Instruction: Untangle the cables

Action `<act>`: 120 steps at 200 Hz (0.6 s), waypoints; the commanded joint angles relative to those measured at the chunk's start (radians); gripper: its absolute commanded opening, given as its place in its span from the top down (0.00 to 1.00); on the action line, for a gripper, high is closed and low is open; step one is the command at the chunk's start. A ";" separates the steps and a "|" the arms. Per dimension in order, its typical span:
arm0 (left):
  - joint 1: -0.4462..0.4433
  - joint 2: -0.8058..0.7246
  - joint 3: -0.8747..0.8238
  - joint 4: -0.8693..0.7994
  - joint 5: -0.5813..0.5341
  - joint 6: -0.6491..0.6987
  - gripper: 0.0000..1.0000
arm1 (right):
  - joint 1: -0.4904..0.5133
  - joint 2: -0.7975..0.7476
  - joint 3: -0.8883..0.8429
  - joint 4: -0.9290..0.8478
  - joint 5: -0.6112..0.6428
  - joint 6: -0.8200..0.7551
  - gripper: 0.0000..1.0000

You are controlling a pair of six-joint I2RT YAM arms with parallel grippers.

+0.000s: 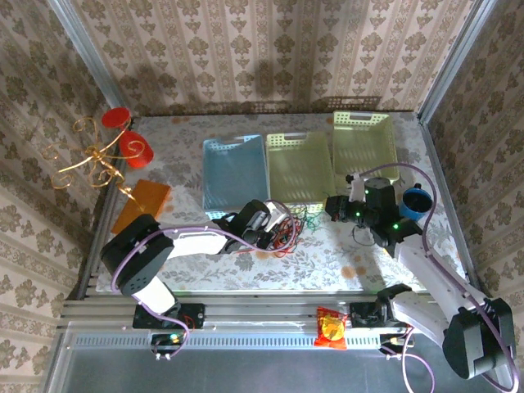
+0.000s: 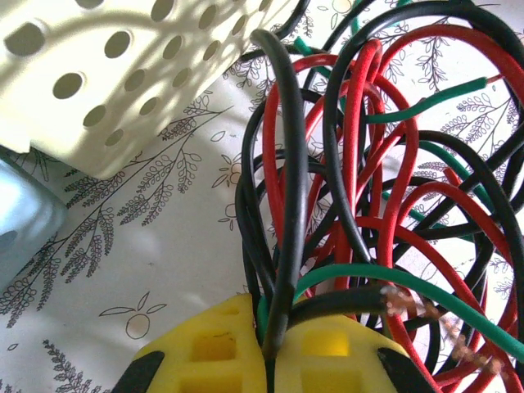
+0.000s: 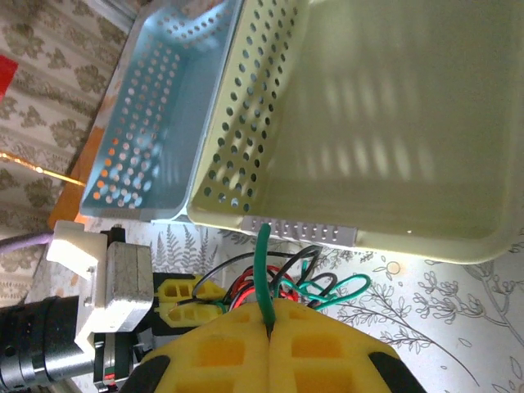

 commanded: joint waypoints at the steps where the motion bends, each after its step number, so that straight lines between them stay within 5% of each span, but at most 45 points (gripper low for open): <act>1: -0.007 0.021 -0.022 -0.050 -0.025 -0.016 1.00 | -0.041 -0.063 -0.029 -0.004 0.062 0.043 1.00; 65: -0.007 0.015 -0.038 -0.047 -0.051 -0.030 1.00 | -0.174 -0.178 -0.081 -0.115 0.310 0.136 1.00; 120: -0.007 -0.002 -0.049 -0.048 -0.061 -0.033 1.00 | -0.257 -0.234 -0.089 -0.200 0.381 0.162 1.00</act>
